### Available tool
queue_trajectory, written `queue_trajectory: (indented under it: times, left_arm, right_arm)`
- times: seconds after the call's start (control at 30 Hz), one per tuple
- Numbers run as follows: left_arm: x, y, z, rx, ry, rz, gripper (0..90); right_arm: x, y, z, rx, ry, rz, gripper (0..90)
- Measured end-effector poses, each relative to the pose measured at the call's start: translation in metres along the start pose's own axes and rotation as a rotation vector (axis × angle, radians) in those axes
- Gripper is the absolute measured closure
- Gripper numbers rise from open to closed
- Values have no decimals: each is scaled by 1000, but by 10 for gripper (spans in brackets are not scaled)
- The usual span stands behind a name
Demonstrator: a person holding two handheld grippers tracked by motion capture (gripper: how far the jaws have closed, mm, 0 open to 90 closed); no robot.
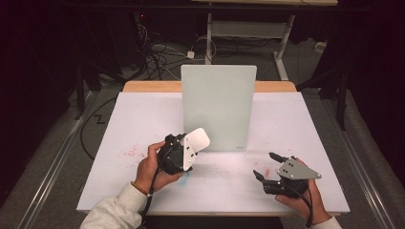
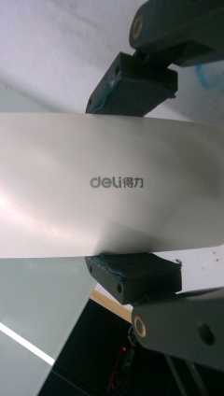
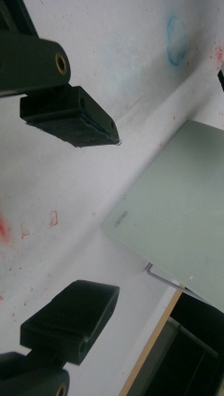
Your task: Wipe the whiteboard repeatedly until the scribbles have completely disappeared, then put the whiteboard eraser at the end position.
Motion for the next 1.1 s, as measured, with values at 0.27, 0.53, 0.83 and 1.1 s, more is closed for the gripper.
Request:
queue_trajectory:
  times: [0.27, 0.53, 0.83, 1.1]
  left_arm:
    - [-12, 2, -6, 1, -103, 31, 291]
    - [-17, 2, -9, 10, -204, 36, 290]
    - [-33, 6, -7, 42, -325, 93, 290]
    - [-45, 10, -3, 60, -413, 108, 290]
  right_arm:
    - [-1, 0, 0, 0, -3, 1, 238]
    - [-1, 0, 2, 4, -2, 4, 238]
    - [-2, -1, 1, 7, -3, 2, 238]
    - [-1, 1, 1, 2, 0, 0, 238]
Point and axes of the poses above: each handheld gripper's, and its own axes: z roughly forward along the jaws, y roughly out of its top, x roughly to its left, the point moved 6 cm from there along z, roughly forward along the jaws, and after that the axes turned 4 degrees about -y, right-handed, at the moved point
